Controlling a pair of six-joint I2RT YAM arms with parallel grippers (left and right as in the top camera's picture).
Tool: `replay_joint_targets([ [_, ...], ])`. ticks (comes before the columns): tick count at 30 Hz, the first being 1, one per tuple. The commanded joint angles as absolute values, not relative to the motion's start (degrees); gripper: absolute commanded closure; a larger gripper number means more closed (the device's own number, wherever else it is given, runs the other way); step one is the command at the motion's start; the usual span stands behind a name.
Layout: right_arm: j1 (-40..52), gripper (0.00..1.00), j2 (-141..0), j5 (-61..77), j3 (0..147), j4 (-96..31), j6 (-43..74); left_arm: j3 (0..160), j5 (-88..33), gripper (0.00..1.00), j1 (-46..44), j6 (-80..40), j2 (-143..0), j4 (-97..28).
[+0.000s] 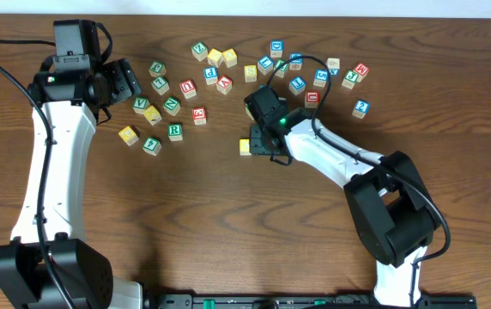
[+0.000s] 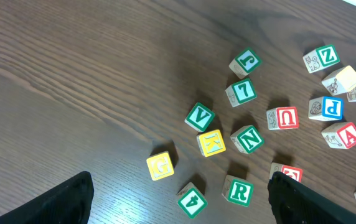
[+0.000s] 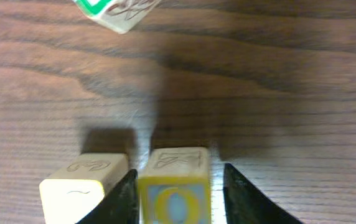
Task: Spell out CORL
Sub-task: 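Lower the O block right of the C block and release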
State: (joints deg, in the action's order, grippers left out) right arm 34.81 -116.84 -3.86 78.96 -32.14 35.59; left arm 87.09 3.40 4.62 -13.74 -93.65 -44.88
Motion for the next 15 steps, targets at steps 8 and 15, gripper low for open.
replay_joint_targets([
  [8,35.3,0.59,-117.3,-4.1,79.0,-31.7,36.0,87.4,4.3,0.12,4.8,-14.3,-94.4,-44.9],
  [15,34.5,0.57,-114.6,-4.1,79.8,-32.1,35.9,87.4,4.3,0.12,4.8,-14.3,-94.4,-44.9],
])
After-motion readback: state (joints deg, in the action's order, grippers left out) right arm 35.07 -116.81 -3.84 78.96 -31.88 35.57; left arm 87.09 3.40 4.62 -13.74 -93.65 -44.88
